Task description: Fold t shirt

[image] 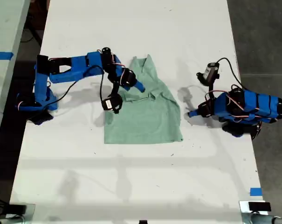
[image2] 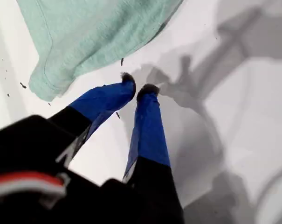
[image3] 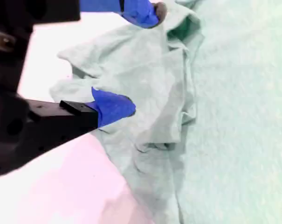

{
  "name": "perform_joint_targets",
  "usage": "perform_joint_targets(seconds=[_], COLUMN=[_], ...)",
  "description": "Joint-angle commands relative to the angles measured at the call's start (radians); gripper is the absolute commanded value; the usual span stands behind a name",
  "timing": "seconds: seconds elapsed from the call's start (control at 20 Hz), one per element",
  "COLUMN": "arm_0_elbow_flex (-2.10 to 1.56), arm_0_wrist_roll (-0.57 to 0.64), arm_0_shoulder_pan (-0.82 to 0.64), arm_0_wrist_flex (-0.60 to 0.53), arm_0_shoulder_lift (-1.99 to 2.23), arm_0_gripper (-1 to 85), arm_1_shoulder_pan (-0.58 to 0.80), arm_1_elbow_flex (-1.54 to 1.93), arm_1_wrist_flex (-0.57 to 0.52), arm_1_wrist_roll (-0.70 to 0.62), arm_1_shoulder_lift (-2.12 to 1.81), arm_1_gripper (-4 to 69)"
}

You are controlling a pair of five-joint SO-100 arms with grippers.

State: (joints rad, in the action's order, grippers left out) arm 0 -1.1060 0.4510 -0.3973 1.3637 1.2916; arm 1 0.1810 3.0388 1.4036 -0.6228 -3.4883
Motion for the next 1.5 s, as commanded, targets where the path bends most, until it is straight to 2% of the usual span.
perform_joint_targets(seconds=[0.0,0.1,0.2,0.3,0.35,0.4,0.45,0.55,0.65,0.8,0.85,0.95,1.2,1.3,1.45], arm_0_elbow_flex=[-0.089,-0.437,-0.923,-1.405,-1.629,-1.833,-1.985,-2.178,-2.186,-2.186,-2.186,-2.186,-2.186,-2.186,-2.186], arm_0_wrist_roll=[-0.112,-0.258,-0.396,-0.589,-0.643,-0.650,-0.653,-0.641,-0.676,-0.663,-0.637,-0.508,-0.468,-0.474,-0.468], arm_0_shoulder_pan=[-0.083,-0.066,0.026,0.106,0.130,0.156,0.161,0.156,0.127,0.072,0.035,-0.051,-0.245,-0.216,-0.206], arm_0_wrist_flex=[0.091,0.057,-0.120,-0.198,-0.247,-0.290,-0.319,-0.422,-0.342,-0.342,-0.342,-0.342,-0.347,-0.347,-0.348], arm_0_shoulder_lift=[0.339,0.698,1.138,1.644,1.934,2.203,2.298,2.298,2.281,2.279,2.281,2.281,2.289,2.292,2.293], arm_0_gripper=[23.5,22.4,18.4,13.8,11.1,9.8,9.5,10.6,10.0,7.8,7.3,6.5,3.2,1.2,1.0], arm_1_shoulder_pan=[-0.014,-0.015,-0.020,-0.020,-0.020,-0.020,-0.015,-0.015,-0.018,-0.020,-0.021,-0.015,0.044,0.057,0.098], arm_1_elbow_flex=[0.051,0.051,0.051,0.051,0.051,0.051,0.051,0.054,0.055,0.055,0.055,0.055,0.055,0.055,0.055], arm_1_wrist_flex=[-0.029,-0.029,-0.029,-0.029,-0.029,-0.029,-0.029,-0.035,-0.037,-0.037,-0.037,-0.037,-0.037,-0.037,-0.037], arm_1_wrist_roll=[-0.015,-0.015,-0.015,-0.015,-0.014,-0.014,-0.014,-0.014,-0.014,-0.014,-0.012,-0.012,0.021,0.081,0.081], arm_1_shoulder_lift=[-0.014,-0.014,-0.014,-0.014,-0.014,-0.014,-0.014,-0.014,-0.014,-0.014,-0.014,-0.014,-0.014,-0.014,-0.014], arm_1_gripper=[4.8,4.7,4.7,4.7,4.7,4.7,4.8,4.9,4.9,4.7,4.7,4.6,0.8,1.2,1.5])
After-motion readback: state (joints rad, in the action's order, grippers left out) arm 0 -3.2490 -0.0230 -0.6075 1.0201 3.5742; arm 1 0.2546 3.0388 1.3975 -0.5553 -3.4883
